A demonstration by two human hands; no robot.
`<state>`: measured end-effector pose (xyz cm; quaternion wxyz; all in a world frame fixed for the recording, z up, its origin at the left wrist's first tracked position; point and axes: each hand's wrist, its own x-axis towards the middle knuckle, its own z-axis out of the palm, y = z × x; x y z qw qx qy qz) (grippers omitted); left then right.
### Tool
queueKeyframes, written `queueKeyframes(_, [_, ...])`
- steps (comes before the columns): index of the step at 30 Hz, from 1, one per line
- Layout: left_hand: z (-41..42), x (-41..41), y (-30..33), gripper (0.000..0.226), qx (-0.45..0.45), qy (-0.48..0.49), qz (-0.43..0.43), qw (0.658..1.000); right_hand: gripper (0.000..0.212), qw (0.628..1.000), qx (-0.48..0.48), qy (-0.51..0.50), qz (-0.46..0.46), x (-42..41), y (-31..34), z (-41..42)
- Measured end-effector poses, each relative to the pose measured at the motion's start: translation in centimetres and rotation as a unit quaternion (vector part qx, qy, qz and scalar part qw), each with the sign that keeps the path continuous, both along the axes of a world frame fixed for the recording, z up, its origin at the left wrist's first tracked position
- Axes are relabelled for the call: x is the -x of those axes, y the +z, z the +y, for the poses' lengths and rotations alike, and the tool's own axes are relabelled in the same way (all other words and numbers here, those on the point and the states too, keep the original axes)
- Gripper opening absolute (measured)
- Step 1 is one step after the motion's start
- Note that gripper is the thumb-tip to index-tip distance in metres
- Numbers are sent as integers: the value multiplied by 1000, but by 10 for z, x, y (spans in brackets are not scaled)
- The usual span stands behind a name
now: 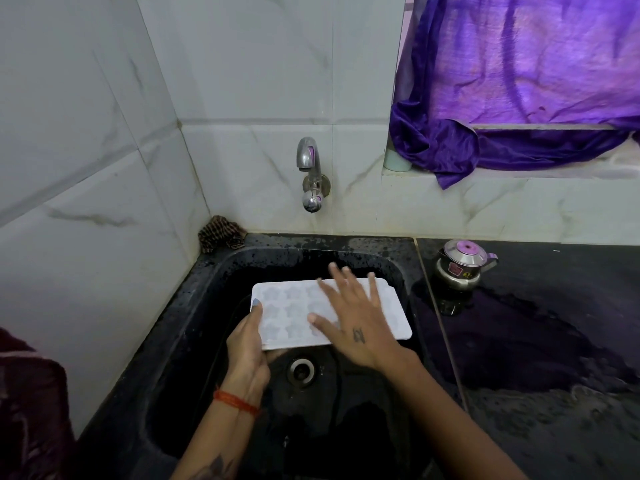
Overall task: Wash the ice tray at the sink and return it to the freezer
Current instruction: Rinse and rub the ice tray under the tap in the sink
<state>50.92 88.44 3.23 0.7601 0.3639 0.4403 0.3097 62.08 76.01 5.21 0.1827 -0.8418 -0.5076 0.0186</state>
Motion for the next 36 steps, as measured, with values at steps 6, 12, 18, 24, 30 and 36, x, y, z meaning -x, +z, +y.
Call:
queueKeyframes(6, [-1, 1, 0, 18, -6, -2, 4, 1000, 91, 979, 103, -164, 59, -31, -10, -28])
queueKeyframes(12, [1, -1, 0, 18, 1, 0, 5, 1000, 85, 975, 163, -127, 83, -30, -9, -14])
queueKeyframes(18, [3, -1, 0, 20, 10, 6, 8, 1000, 82, 982, 159, -61, 81, -11, -4, 19])
queueKeyframes(24, [4, -1, 0, 22, 8, 8, 13, 1000, 75, 986, 150, 35, 60, 14, -3, 49])
queueKeyframes(30, [6, -1, 2, 28, 10, 22, 15, 1000, 60, 983, 119, 139, 31, 31, -3, 63])
queueKeyframes(36, [11, 3, 3, 45, 18, 37, 25, 999, 58, 975, 95, 202, -10, 39, -5, 50])
